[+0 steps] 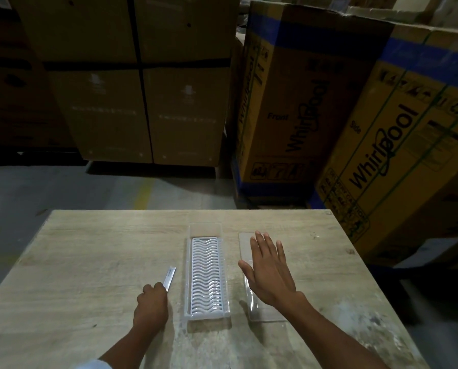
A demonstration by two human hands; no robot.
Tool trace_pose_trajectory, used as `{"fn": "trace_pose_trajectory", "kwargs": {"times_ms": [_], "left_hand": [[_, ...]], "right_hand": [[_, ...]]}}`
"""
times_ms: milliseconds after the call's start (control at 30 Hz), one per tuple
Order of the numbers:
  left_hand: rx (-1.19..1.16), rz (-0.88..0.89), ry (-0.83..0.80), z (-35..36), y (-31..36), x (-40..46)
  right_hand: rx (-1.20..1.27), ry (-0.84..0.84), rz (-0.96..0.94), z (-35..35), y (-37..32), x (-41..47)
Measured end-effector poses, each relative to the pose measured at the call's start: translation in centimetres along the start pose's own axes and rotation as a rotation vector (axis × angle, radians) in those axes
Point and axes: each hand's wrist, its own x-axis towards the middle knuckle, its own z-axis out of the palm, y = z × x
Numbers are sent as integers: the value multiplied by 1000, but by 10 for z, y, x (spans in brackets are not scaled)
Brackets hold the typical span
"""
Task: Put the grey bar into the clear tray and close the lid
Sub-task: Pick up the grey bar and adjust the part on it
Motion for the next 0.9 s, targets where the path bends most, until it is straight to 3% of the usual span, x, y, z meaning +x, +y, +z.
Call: {"fn": "trace_pose_trajectory", "kwargs": {"times_ms": [400,700,900], "left_hand": [[-242,-152,-149,-12,5,2],[-726,-206,161,-49,12,17],[-925,-46,128,-91,56,20]], "right_hand": [[26,-10,4,6,1,-4],[65,-20,2,3,-2,-3],[331,-39,34,-1,-15,-2]]}}
